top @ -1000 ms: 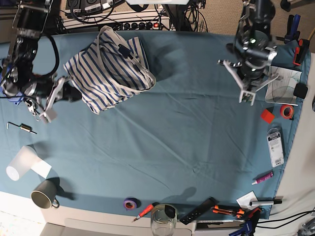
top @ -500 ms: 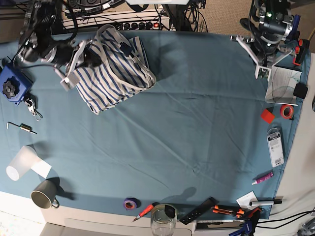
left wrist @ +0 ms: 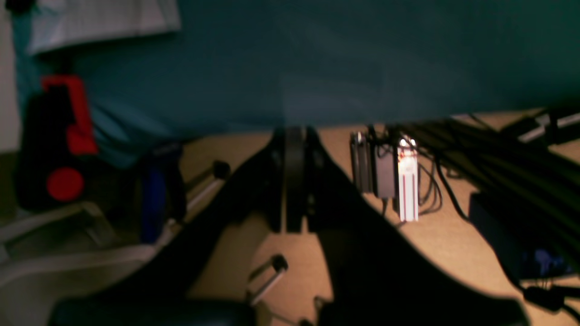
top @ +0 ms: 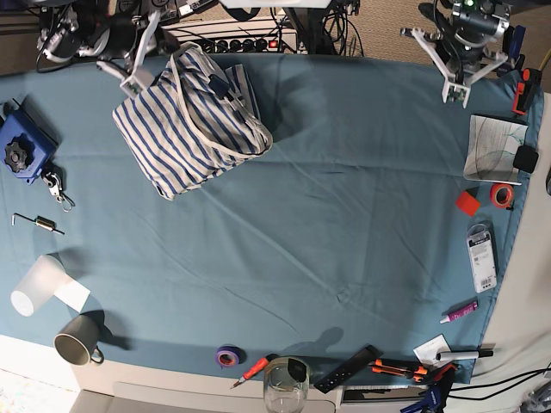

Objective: Fold the T-shirt properly

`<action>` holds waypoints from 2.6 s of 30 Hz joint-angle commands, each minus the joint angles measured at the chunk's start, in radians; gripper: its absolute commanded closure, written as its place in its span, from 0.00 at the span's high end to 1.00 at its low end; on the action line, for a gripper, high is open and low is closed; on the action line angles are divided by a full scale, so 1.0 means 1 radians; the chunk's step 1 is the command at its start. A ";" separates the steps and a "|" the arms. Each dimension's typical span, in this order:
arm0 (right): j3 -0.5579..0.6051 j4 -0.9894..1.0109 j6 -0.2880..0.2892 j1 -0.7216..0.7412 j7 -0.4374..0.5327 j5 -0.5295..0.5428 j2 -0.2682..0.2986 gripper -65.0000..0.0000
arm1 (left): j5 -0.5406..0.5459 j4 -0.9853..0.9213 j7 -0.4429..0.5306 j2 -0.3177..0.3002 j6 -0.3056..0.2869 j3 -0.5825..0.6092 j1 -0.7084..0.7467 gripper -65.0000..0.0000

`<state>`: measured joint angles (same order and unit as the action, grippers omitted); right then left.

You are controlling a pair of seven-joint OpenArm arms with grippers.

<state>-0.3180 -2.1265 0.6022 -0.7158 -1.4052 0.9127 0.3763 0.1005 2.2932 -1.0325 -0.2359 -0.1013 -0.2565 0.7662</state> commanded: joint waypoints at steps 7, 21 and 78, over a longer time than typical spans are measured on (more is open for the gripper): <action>-0.006 -0.013 0.002 -0.124 0.009 -0.197 0.012 0.00 | 0.061 0.013 0.011 -0.005 0.003 -0.003 0.090 0.00; -0.006 0.172 0.003 -0.234 0.118 -0.351 0.011 0.00 | 0.065 -0.198 0.027 0.009 0.002 -0.003 0.137 0.00; 0.478 1.617 -0.463 0.422 1.477 -1.082 -0.135 0.00 | -0.187 -1.660 0.997 0.161 -0.241 -0.001 -0.431 0.00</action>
<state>0.1612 -0.5087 0.1417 -0.2855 0.0612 -0.1703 0.2298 -0.0864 0.6281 -0.0402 -0.0700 -0.3378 -0.2565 0.3237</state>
